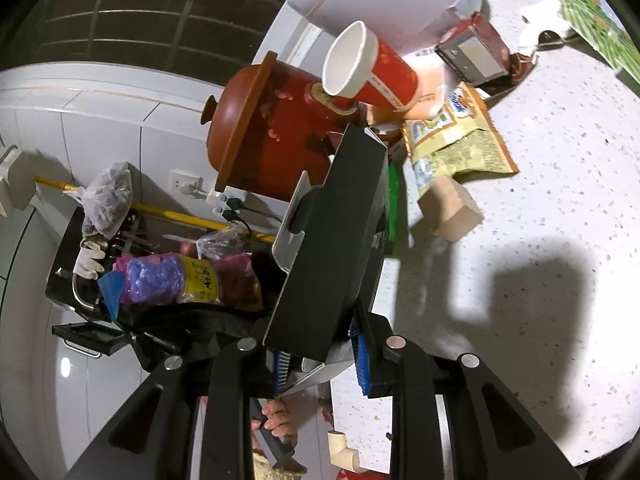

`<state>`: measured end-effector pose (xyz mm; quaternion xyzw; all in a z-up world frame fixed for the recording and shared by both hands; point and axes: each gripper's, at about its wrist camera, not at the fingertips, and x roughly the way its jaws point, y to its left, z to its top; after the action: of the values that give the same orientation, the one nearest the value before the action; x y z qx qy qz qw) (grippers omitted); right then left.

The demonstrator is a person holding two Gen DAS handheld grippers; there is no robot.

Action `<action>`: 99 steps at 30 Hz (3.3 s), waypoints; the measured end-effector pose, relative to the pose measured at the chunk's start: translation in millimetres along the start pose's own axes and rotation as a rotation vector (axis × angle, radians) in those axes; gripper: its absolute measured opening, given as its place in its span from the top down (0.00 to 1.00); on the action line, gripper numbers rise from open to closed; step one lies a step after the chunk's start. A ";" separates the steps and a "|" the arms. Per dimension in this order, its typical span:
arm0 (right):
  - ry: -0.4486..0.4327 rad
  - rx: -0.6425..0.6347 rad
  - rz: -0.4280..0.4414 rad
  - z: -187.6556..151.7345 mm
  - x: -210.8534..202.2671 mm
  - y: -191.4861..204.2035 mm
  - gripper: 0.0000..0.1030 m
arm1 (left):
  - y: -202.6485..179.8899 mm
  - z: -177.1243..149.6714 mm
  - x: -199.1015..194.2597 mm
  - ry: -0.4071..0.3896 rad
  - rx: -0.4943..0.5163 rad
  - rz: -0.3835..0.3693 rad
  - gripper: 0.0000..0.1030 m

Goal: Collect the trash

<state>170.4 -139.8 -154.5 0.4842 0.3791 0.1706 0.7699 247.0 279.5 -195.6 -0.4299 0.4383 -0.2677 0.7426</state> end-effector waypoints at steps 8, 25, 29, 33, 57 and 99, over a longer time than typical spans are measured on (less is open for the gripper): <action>0.013 -0.012 0.031 -2.3 -1.1 4.5 0.75 | -0.3 -18.6 -13.4 0.002 -0.065 -0.115 0.87; 0.353 -0.189 -0.031 -106.9 -90.8 -23.4 0.75 | -13.7 -231.1 -97.2 0.220 -0.147 -0.149 0.87; 0.471 -0.161 -0.118 -148.6 -102.3 -70.4 0.75 | 27.1 -294.6 -84.3 0.263 -0.265 -0.084 0.87; 0.565 -0.099 -0.190 -175.6 -93.5 -128.5 0.75 | 70.6 -343.2 -49.6 0.300 -0.330 0.008 0.87; 0.608 -0.256 -0.655 -200.6 -43.4 -308.4 0.33 | 81.0 -406.5 107.9 0.425 0.118 0.915 0.27; 0.061 -0.660 -0.582 33.7 80.0 -10.1 0.65 | -102.9 -285.7 -26.8 -0.046 0.311 0.905 0.14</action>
<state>246.9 -115.0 -188.7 0.0801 0.4471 0.0729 0.8879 -19.6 134.7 -164.8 -0.0854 0.5198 0.0298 0.8495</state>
